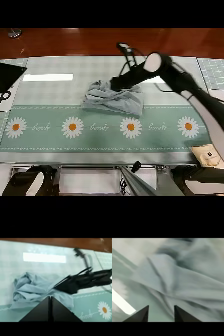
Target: Fold the shirts.
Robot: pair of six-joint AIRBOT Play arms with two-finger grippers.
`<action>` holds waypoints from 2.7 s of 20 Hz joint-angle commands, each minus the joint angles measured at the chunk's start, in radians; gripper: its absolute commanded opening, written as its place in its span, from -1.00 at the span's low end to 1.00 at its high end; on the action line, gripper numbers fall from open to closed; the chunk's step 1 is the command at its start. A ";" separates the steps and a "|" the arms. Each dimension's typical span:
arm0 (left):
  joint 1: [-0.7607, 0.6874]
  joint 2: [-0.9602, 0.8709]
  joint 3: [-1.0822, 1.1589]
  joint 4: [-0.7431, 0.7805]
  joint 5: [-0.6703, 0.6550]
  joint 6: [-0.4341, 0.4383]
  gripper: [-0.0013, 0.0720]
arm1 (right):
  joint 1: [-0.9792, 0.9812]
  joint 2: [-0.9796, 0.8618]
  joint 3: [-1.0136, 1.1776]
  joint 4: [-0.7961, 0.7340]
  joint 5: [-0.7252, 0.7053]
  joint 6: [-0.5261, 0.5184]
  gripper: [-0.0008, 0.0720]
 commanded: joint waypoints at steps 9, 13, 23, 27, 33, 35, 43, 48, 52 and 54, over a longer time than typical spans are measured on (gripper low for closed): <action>0.001 0.000 -0.077 0.108 0.025 -0.001 -0.90 | -0.682 0.128 -0.352 0.159 0.285 -0.195 0.57; 0.000 -0.005 -0.077 0.132 0.025 -0.001 -0.90 | -0.679 0.127 -0.548 0.372 0.150 -0.277 0.68; 0.000 -0.019 -0.099 0.131 0.003 -0.001 -0.90 | -0.415 -0.010 -0.575 0.661 -0.189 -0.292 0.68; 0.000 -0.019 -0.101 0.132 0.003 -0.001 -0.90 | -0.350 -0.038 -0.575 0.657 -0.193 -0.273 0.35; 0.000 -0.019 -0.101 0.132 0.005 0.000 -0.90 | -0.367 0.027 -0.458 0.504 -0.025 -0.283 -0.90; 0.000 -0.024 -0.105 0.132 0.023 0.000 -0.90 | -0.385 0.126 -0.346 0.348 0.079 -0.193 -0.90; -0.004 -0.206 -0.172 0.081 0.100 0.127 -0.90 | -0.546 0.324 0.351 0.047 0.524 0.048 -0.90; -0.064 -0.290 -0.172 0.051 0.098 0.137 -0.90 | -0.708 0.323 0.464 -0.011 0.726 0.047 -0.90; -0.088 -0.292 -0.172 0.051 0.105 0.161 -0.90 | -0.880 0.323 0.464 -0.109 0.793 0.046 -0.90; -0.087 -0.292 -0.172 0.051 0.106 0.162 -0.90 | -0.981 0.325 0.464 -0.161 0.806 0.048 -0.90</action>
